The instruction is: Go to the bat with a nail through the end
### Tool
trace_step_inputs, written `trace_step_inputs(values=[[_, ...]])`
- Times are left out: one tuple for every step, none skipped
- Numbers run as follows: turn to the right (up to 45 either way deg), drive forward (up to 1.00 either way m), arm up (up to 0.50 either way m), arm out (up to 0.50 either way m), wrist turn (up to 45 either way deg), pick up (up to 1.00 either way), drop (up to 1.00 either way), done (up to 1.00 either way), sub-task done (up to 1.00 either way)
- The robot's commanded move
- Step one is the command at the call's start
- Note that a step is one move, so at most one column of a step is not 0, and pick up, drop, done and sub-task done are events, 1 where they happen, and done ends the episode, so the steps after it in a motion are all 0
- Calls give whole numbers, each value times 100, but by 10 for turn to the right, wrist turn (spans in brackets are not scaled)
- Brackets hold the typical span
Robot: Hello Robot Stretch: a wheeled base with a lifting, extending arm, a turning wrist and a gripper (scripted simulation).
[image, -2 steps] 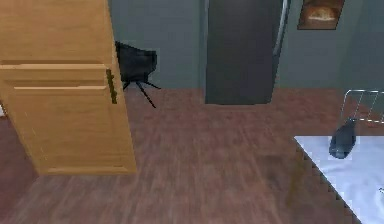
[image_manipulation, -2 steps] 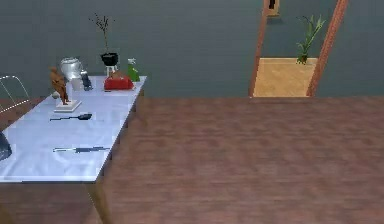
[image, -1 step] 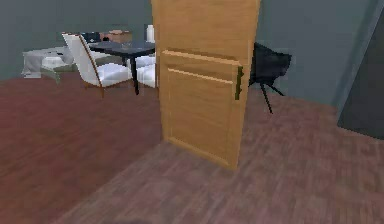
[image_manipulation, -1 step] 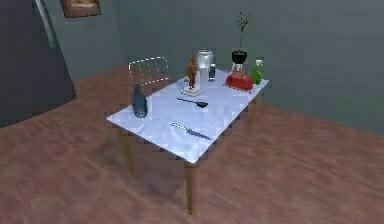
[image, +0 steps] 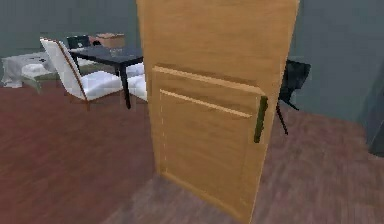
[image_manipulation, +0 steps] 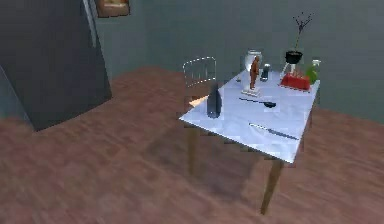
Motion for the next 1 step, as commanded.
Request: trace_step_inputs(values=[[-450, 0, 0, 0, 0, 0, 0, 0, 0]])
